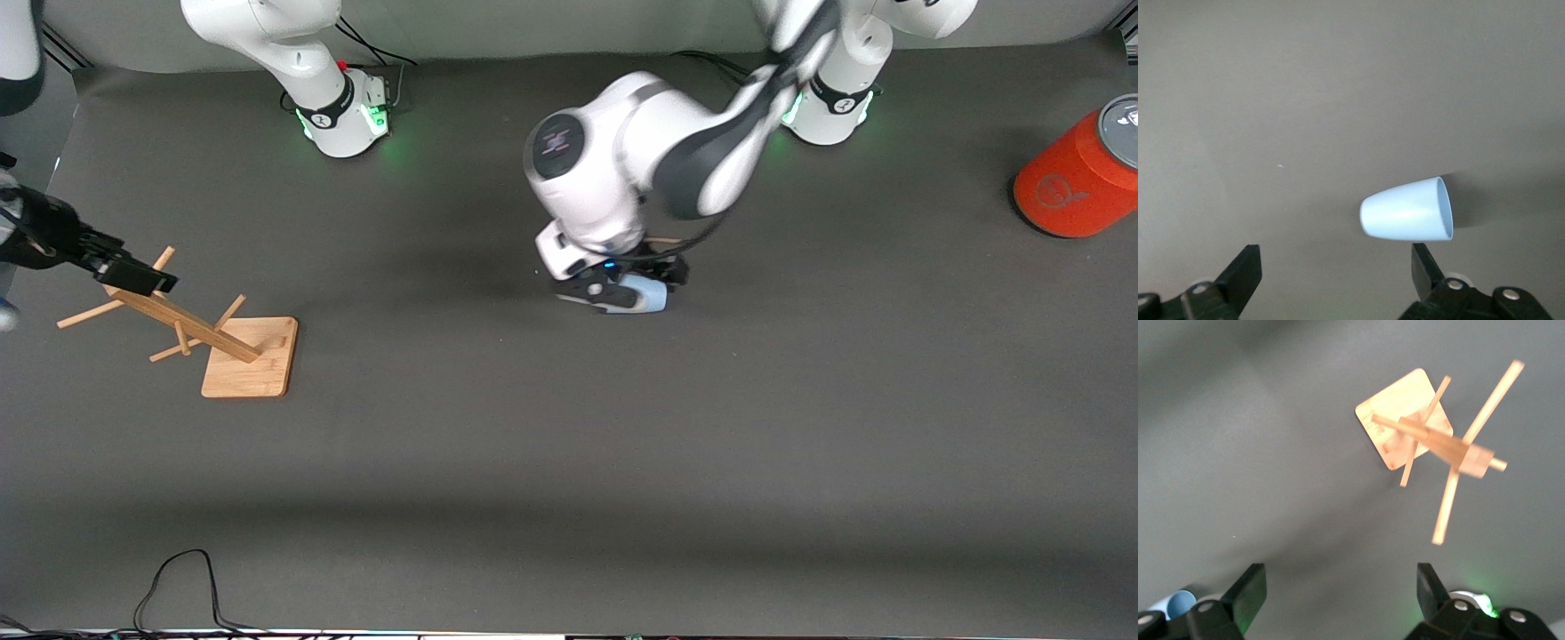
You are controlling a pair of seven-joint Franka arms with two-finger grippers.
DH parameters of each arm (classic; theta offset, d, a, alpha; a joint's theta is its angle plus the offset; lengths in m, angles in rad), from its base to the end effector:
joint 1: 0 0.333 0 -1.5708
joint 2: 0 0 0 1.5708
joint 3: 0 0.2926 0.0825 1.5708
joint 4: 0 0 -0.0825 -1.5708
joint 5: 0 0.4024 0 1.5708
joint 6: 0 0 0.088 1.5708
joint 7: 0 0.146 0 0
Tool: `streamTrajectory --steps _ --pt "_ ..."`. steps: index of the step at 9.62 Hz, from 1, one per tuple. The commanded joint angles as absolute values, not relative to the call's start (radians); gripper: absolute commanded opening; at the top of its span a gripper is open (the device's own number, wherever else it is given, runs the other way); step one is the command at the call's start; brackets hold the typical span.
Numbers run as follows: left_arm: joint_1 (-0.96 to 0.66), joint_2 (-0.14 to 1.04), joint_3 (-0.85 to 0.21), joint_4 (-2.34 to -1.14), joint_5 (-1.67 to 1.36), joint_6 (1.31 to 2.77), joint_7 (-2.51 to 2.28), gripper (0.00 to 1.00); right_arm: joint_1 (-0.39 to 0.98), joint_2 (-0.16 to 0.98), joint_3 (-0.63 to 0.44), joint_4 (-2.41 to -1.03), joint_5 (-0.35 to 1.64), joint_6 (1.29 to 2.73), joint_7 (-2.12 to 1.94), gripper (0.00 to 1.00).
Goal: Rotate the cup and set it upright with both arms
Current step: 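Grasp the lying blue cup with the left gripper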
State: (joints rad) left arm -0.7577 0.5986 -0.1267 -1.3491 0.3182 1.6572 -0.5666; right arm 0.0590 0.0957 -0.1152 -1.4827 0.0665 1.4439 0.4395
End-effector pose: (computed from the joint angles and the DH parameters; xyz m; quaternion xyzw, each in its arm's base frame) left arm 0.4750 -0.4920 0.2978 -0.9653 0.1854 0.0273 0.1817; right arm 0.5804 -0.0197 0.5399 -0.9674 0.2428 0.0709 0.0144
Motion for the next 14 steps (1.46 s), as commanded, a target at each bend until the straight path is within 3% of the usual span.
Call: streamTrajectory --steps 1,6,14 --pt "-0.818 0.756 -0.110 -1.215 0.392 1.629 -0.534 1.00 -0.009 0.060 -0.074 -1.546 0.064 1.544 0.184 1.00" --pt "-0.860 0.847 -0.106 -1.212 0.466 1.657 -0.497 0.99 0.006 0.069 -0.075 -1.554 0.031 1.669 -0.040 1.00" --pt "-0.865 0.896 -0.103 -1.235 0.560 1.681 -0.436 0.94 -0.021 0.063 -0.066 -1.546 -0.003 1.674 -0.109 1.00"
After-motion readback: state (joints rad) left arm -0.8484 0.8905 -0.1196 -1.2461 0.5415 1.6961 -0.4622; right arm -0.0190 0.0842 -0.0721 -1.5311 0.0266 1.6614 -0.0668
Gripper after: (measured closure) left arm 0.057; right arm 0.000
